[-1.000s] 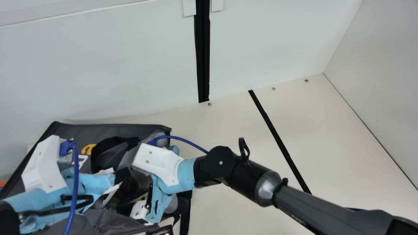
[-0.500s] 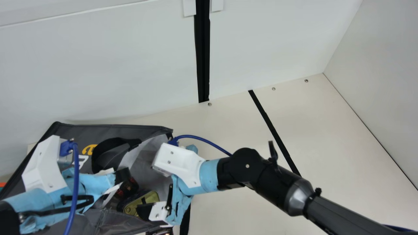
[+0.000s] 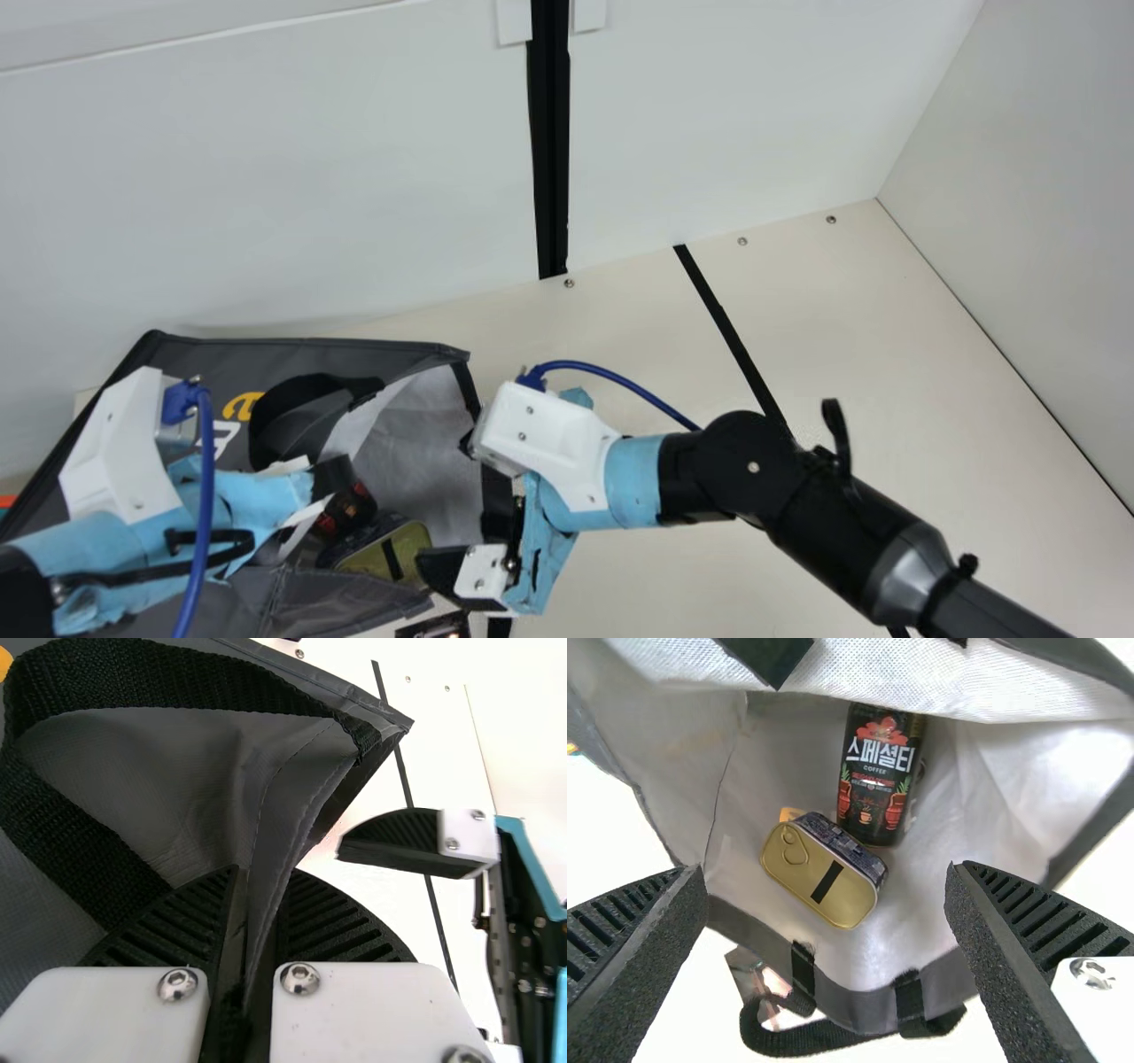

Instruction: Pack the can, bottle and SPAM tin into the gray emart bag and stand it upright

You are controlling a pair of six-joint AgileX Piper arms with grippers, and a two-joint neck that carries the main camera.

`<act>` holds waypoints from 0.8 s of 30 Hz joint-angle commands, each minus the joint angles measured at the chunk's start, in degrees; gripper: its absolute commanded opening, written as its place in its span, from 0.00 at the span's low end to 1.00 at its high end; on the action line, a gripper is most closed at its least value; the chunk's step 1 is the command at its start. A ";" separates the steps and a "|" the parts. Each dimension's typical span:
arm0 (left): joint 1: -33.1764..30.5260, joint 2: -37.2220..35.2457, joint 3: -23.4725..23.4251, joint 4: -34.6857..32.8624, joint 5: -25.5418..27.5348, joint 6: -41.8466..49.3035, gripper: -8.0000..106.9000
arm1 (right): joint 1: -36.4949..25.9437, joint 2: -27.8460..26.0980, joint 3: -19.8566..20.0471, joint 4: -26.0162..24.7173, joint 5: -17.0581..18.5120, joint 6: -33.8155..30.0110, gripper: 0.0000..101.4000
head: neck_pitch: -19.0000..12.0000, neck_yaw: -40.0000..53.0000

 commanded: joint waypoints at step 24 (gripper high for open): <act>0.00 0.00 0.00 0.00 0.00 0.00 0.00 | -11.05 -20.15 7.68 -13.98 4.88 13.53 0.94 | -1.30 -0.05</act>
